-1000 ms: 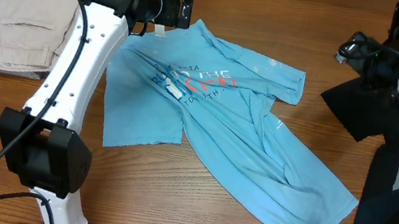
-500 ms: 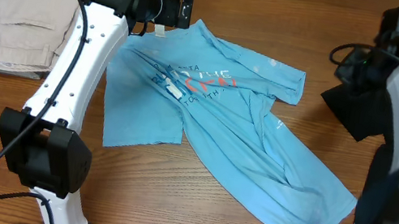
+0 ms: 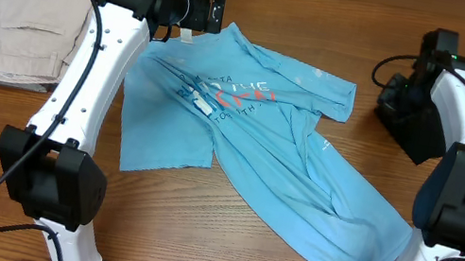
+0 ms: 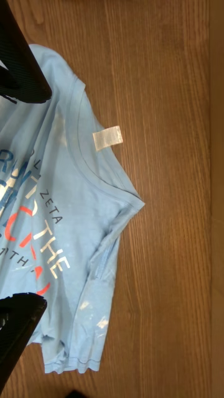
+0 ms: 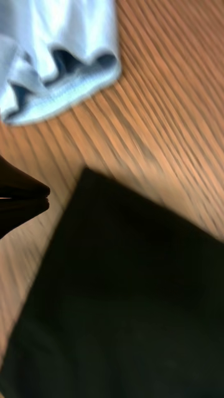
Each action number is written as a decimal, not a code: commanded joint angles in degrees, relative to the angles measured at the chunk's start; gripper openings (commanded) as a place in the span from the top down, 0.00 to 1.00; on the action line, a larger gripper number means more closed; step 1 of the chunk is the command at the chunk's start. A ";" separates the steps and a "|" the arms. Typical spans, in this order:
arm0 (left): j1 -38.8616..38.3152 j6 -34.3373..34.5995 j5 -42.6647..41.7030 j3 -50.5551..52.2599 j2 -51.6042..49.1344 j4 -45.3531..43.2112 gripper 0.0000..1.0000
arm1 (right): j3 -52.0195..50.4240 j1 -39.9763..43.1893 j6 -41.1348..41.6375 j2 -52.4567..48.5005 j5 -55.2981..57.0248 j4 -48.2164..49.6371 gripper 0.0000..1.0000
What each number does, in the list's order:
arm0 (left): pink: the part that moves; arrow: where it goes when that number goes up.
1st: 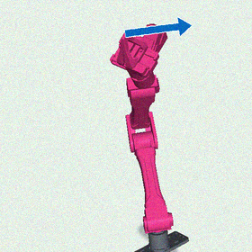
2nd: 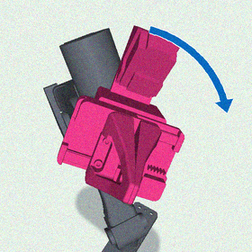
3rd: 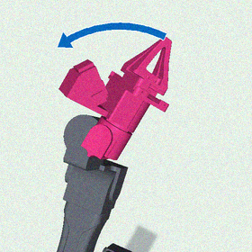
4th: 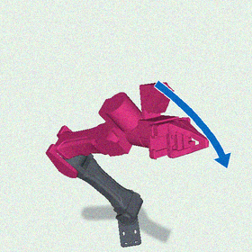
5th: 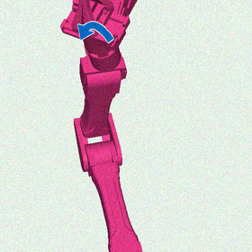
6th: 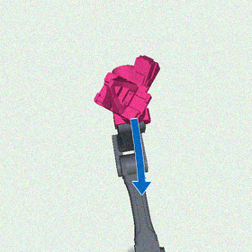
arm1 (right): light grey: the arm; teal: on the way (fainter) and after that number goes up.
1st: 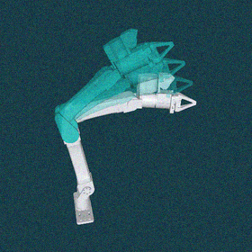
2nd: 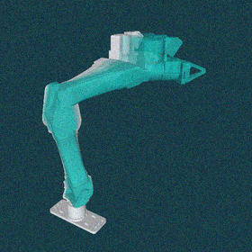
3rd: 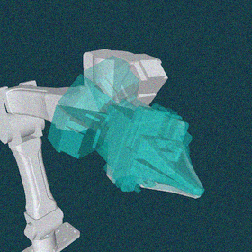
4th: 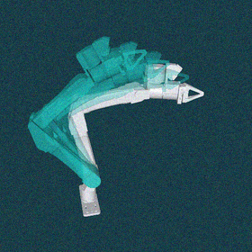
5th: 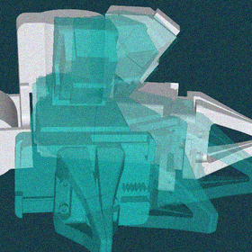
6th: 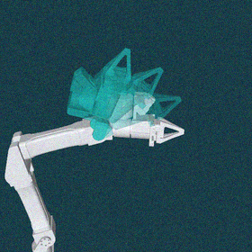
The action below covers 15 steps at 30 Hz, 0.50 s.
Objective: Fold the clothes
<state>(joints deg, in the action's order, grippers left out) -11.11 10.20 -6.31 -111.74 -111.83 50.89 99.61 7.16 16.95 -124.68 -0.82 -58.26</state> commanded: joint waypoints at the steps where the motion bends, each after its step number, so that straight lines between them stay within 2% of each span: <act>1: 0.22 0.55 -0.76 0.04 -0.37 -0.11 0.00 | 0.07 2.25 -0.74 -3.32 1.20 0.81 0.96; 9: 0.22 0.52 -0.79 0.04 -0.37 -0.11 0.00 | 0.07 7.65 -0.70 -7.32 2.08 1.31 0.96; 15: 0.22 0.52 -0.76 0.04 -0.37 -0.11 0.00 | 0.09 12.28 -0.68 -8.11 10.12 2.89 0.96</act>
<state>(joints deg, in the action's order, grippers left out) -11.11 10.20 -6.48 -111.74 -111.83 50.87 99.85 16.27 16.45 -129.80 1.39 -55.92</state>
